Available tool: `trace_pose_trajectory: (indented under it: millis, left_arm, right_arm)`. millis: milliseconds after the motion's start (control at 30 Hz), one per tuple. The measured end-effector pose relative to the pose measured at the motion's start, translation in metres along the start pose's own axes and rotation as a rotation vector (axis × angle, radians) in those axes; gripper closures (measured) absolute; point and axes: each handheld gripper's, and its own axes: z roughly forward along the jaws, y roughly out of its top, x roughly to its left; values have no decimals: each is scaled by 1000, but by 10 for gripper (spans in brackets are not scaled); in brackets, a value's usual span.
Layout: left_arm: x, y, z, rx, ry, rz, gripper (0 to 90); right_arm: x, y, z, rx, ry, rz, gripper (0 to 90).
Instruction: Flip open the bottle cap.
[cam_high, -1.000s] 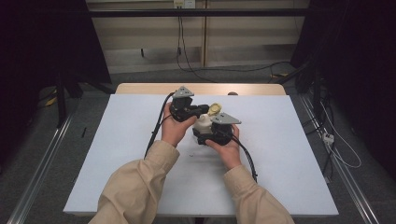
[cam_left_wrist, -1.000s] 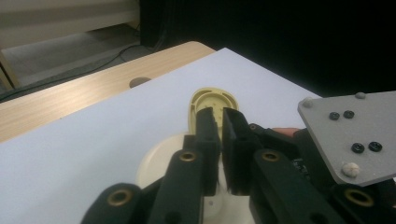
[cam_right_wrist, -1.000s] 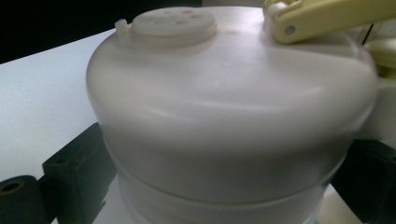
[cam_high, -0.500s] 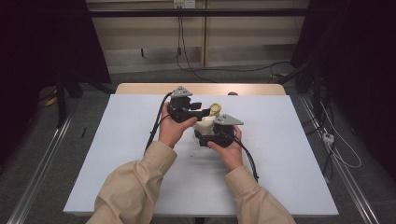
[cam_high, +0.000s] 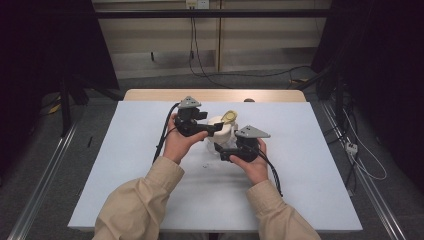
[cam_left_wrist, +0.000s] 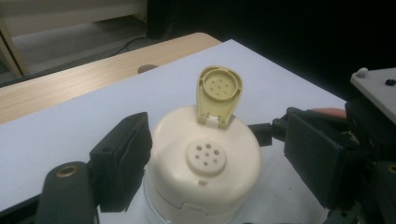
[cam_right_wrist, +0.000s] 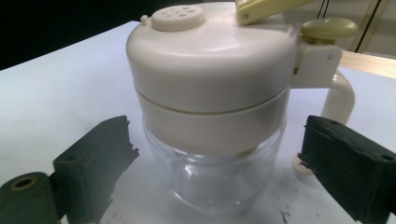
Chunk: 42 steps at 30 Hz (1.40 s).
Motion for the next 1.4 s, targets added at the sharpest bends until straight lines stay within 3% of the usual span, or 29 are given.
trace_pose_trajectory:
  millis: [200,400,600,967,1400]
  left_arm:
    - [3,-10,-9,3,2,4,169]
    - [8,-22,-22,-11,-14,-22,119]
    - [11,-36,-36,-16,-9,-10,86]
    - [15,-62,-55,1,6,13,77]
    - [27,-91,-82,-2,33,-18,77]
  right_arm:
    - [0,0,-14,-10,13,-9,74]
    - [0,-3,-29,-16,27,-23,75]
    - [-1,-6,-44,-32,32,-25,81]
    - [-3,-15,-69,-42,29,-34,86]
    - [-8,-24,-89,-43,17,-41,78]
